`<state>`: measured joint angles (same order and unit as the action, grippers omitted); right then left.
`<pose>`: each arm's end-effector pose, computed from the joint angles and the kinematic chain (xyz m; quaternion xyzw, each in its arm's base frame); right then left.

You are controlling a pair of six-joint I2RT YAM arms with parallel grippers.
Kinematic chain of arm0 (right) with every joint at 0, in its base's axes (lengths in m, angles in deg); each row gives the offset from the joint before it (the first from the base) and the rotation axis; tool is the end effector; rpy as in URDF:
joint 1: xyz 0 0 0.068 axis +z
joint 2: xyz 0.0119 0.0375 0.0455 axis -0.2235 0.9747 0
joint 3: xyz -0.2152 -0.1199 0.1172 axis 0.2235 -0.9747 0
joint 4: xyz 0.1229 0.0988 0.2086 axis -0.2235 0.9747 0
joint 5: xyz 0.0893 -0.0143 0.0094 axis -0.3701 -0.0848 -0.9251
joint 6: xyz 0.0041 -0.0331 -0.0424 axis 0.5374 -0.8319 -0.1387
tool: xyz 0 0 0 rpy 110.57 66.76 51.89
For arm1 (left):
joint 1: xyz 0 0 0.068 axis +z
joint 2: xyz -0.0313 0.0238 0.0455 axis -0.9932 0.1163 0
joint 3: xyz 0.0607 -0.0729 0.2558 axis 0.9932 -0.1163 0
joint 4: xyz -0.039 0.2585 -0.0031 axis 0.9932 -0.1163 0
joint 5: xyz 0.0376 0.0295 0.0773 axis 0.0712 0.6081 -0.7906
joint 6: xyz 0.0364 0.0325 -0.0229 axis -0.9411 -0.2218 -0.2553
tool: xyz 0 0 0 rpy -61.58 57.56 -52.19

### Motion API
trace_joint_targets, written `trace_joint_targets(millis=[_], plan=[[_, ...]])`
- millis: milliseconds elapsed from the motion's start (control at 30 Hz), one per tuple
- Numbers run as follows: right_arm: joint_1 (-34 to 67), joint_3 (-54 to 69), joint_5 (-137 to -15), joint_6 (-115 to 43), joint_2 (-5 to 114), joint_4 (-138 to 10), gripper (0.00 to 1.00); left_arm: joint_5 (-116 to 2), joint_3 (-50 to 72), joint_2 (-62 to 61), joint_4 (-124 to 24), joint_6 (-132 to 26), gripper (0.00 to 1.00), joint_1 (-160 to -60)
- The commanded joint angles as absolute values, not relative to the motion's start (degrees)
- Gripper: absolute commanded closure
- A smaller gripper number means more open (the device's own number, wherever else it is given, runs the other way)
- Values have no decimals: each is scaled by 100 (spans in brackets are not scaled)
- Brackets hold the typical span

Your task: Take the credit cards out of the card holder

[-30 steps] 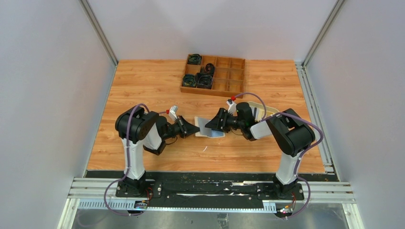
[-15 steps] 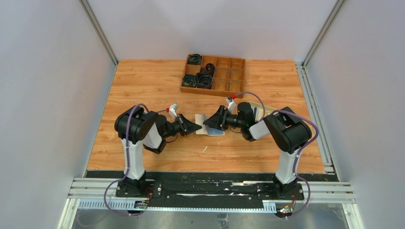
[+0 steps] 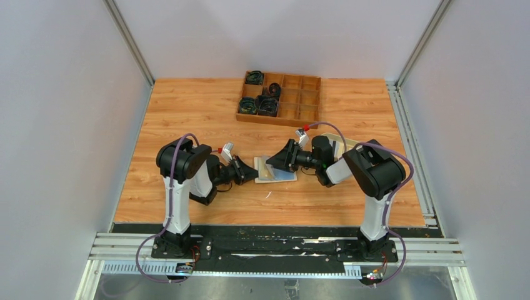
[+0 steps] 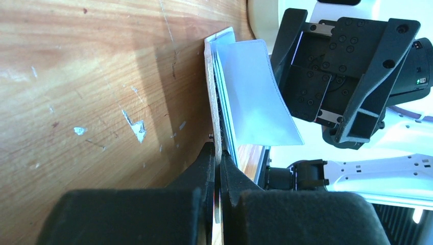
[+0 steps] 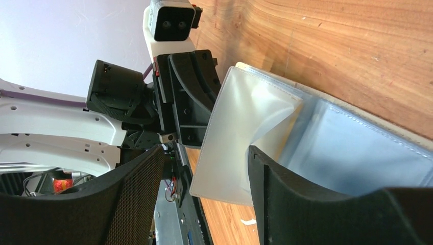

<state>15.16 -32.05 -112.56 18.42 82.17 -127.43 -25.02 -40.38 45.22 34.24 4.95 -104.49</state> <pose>0.2833 0.1792 0.1331 -0.0315 0.7456 0.6255 0.2277 0.2435 -0.1191 0.0646 -0.1061 0.7605 -0.6029 0.2164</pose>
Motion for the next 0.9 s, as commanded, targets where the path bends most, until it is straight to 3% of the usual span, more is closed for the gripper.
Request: trace_joint_targets(millis=[0, 133, 200, 367, 667, 733, 867], plan=[[1462, -3279, -11340, 2006, 8517, -13239, 36, -2411, -4173, 4664, 3691, 256, 100, -10435], [1483, -3286, -11334, 2016, 8647, -13252, 37, -2467, -4263, 4717, 3693, 220, 98, -10387], [1494, -3299, -11304, 1913, 8641, -13075, 37, -2497, -4328, 4742, 3695, 185, 84, -10328], [1499, -3374, -11237, 1797, 8651, -12921, 37, -2485, -4448, 4738, 3692, 86, 69, -10153], [1504, -3488, -11173, 1740, 8801, -12929, 37, -2486, -4564, 4755, 3691, -23, 57, -9944], [1503, -3505, -11165, 1726, 8824, -12929, 37, -2477, -4583, 4760, 3691, -52, 50, -9913], [1503, -3516, -11156, 1722, 8861, -12929, 37, -2457, -4597, 4770, 3691, -73, 49, -9881]])
